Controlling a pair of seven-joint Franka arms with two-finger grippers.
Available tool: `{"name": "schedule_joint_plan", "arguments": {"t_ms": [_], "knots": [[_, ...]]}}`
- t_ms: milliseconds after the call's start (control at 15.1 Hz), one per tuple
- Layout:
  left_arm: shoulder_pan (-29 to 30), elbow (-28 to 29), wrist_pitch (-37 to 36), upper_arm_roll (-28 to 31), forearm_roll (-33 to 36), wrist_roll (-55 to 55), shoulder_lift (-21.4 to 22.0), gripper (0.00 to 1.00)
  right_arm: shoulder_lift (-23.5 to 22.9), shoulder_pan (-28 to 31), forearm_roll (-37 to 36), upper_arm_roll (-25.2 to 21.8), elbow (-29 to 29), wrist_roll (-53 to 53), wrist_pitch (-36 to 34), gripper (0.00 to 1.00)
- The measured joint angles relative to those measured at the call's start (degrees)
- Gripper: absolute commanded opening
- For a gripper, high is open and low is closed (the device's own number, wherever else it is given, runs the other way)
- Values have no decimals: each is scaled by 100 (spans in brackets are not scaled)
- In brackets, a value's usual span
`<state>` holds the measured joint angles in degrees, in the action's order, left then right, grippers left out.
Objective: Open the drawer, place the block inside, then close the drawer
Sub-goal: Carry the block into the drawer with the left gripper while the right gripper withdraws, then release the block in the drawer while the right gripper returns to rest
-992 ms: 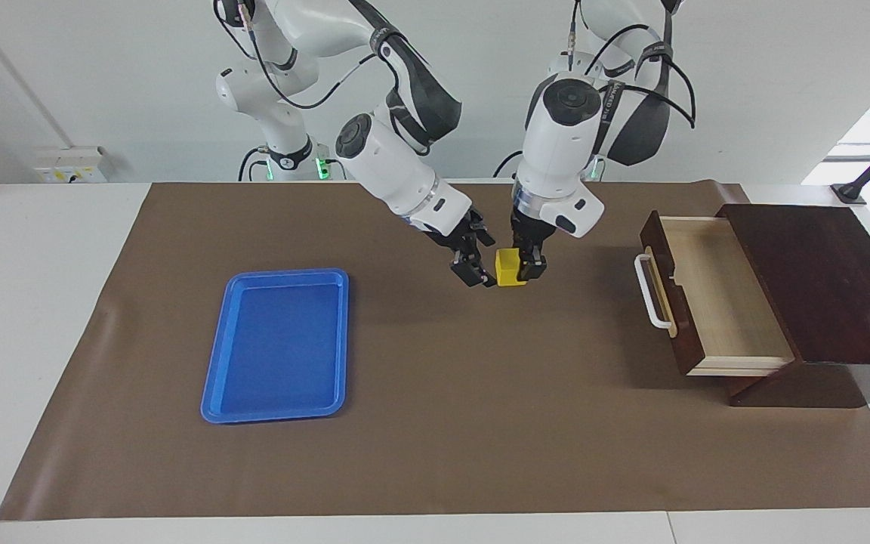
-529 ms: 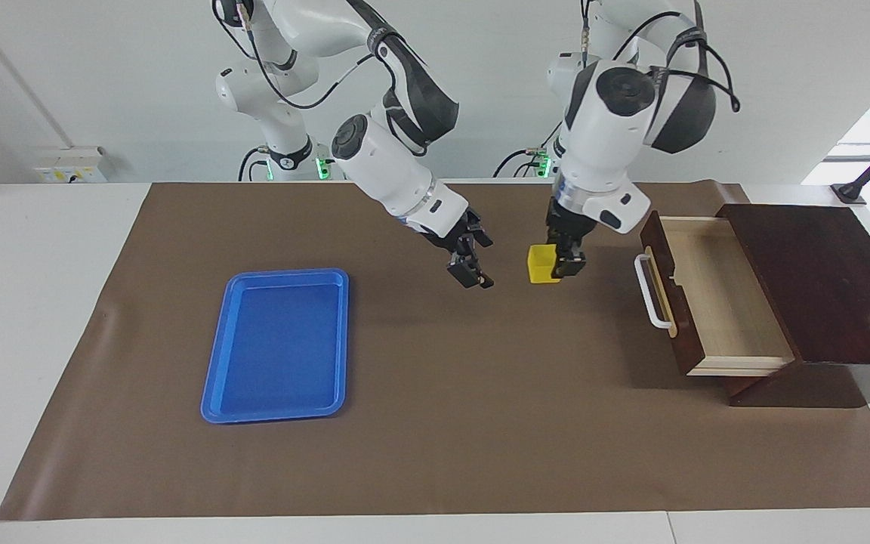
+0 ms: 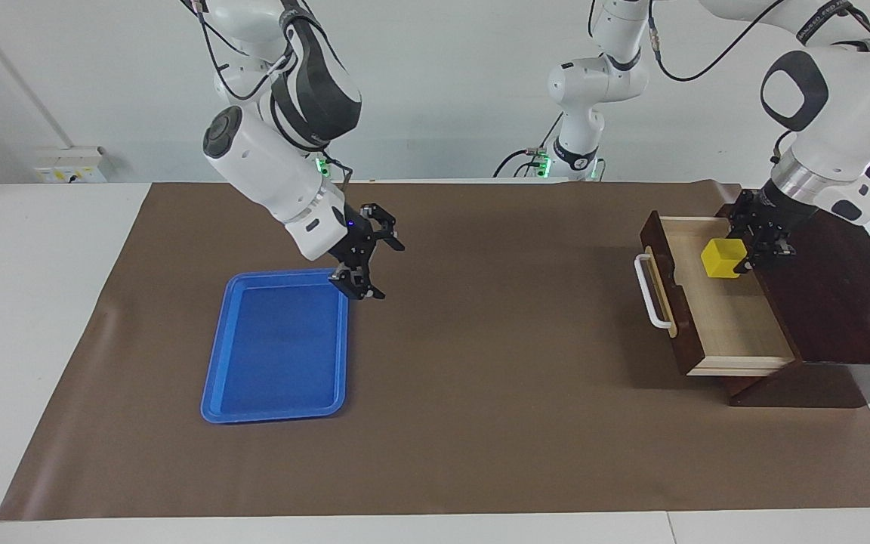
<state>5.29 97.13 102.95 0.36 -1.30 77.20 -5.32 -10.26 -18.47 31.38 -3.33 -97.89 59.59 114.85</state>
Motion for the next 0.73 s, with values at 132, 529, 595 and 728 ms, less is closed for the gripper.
{"name": "schedule_joint_plan", "arguments": {"t_ms": [132, 529, 595, 728], "knots": [[99, 458, 400, -7, 0, -47, -30, 0, 214, 219, -712, -5, 7, -488, -345, 100], [127, 1138, 890, -47, 0, -48, -14, 0, 624, 904, -1618, -13, 10, -1284, -1167, 100], [124, 1224, 956, -56, 0, -50, 9, 0, 666, 1069, -1731, -12, 10, -1289, -1263, 100], [122, 1316, 1001, -64, 0, -78, 49, 85, 750, 1362, -1807, -15, 10, -1294, -1490, 100]]}}
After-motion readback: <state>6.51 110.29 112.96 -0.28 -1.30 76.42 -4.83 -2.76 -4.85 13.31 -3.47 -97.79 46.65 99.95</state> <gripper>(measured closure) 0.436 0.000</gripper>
